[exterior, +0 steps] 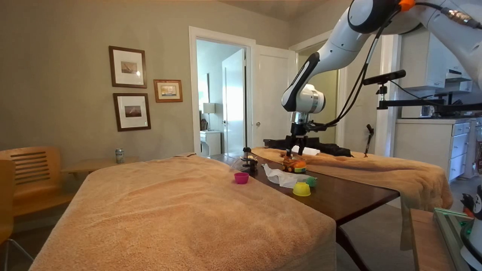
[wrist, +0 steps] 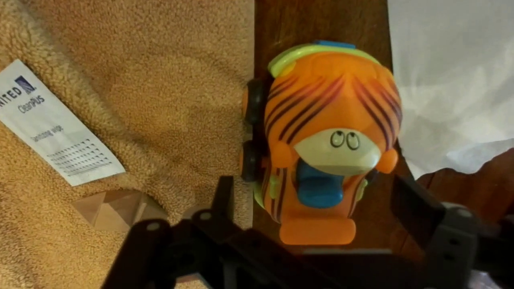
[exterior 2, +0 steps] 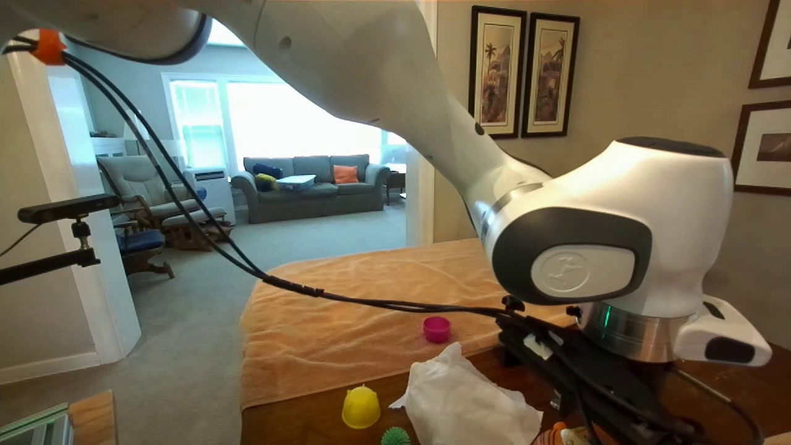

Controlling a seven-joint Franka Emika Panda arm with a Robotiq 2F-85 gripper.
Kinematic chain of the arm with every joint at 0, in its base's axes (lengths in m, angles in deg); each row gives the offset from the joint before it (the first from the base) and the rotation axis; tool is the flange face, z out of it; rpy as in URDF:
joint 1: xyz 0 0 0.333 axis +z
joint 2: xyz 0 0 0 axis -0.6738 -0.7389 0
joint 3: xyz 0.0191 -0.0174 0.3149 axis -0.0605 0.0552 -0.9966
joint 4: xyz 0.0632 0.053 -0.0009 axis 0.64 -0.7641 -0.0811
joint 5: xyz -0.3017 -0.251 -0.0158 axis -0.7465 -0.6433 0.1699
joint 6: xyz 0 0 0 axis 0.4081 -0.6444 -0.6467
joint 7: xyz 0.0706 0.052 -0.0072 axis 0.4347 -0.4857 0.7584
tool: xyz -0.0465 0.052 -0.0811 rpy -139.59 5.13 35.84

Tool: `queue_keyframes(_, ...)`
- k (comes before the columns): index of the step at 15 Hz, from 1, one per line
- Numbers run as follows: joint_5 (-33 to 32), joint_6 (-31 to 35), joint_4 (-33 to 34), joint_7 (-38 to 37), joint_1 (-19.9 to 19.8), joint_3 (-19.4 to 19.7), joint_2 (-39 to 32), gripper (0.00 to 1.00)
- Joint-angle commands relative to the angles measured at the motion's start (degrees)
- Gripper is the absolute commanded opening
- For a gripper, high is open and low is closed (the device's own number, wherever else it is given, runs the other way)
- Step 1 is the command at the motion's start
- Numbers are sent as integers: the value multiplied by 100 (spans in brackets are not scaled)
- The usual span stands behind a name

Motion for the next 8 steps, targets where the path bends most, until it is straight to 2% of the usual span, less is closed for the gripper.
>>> queue_keyframes(1,-39,11,282,-155,-147,-203,-192,100)
queue_keyframes(8,-23,-21,435,-157,-234,-310,-378,100)
